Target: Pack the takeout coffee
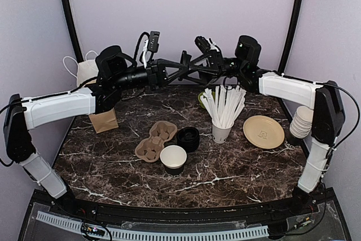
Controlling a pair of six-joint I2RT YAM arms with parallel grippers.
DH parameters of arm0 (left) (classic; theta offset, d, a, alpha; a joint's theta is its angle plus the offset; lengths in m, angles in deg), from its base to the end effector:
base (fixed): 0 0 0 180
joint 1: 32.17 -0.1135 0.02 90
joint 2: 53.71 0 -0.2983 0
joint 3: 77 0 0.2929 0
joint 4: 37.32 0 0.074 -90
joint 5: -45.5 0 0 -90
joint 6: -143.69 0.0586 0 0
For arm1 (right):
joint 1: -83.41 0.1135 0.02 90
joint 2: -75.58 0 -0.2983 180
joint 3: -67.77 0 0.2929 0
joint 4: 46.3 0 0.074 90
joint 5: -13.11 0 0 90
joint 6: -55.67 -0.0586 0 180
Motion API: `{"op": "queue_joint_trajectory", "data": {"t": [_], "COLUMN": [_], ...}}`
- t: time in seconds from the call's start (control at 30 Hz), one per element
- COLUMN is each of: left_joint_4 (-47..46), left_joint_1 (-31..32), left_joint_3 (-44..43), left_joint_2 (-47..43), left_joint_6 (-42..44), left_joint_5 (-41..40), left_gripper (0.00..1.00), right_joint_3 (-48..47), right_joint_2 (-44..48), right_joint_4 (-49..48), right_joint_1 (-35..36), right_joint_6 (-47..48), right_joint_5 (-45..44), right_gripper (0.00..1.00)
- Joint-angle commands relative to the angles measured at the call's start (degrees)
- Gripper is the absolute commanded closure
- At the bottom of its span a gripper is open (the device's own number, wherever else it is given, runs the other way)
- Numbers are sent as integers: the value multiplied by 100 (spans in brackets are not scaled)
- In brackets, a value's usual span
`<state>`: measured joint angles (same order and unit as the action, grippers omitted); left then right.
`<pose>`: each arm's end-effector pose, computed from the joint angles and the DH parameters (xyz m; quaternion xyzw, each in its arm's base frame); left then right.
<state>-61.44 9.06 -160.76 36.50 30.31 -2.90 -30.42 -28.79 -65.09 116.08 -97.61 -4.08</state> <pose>0.2935 -0.3090 0.4147 0.3688 0.5005 -0.5805 0.5259 0.3691 0.3032 0.3909 -0.3140 0.6076 0.7150 0.1449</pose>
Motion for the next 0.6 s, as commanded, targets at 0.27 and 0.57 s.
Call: {"op": "queue_joint_trajectory", "data": {"t": [0.27,0.57], "left_joint_4": [86,259], "left_joint_1": [-11,-3], "left_joint_3": [-50,-100], "left_joint_2": [92,112], "left_joint_6": [58,124], "left_joint_5": [220,200], "left_gripper": [88,70], "right_joint_3": [-228,-237], "right_joint_2": [-6,-43], "right_joint_4": [-103,213], "right_joint_1": [-82,-117], "right_joint_6": [-4,294], "right_joint_5": [-78,-143], "right_gripper": [17,30]}}
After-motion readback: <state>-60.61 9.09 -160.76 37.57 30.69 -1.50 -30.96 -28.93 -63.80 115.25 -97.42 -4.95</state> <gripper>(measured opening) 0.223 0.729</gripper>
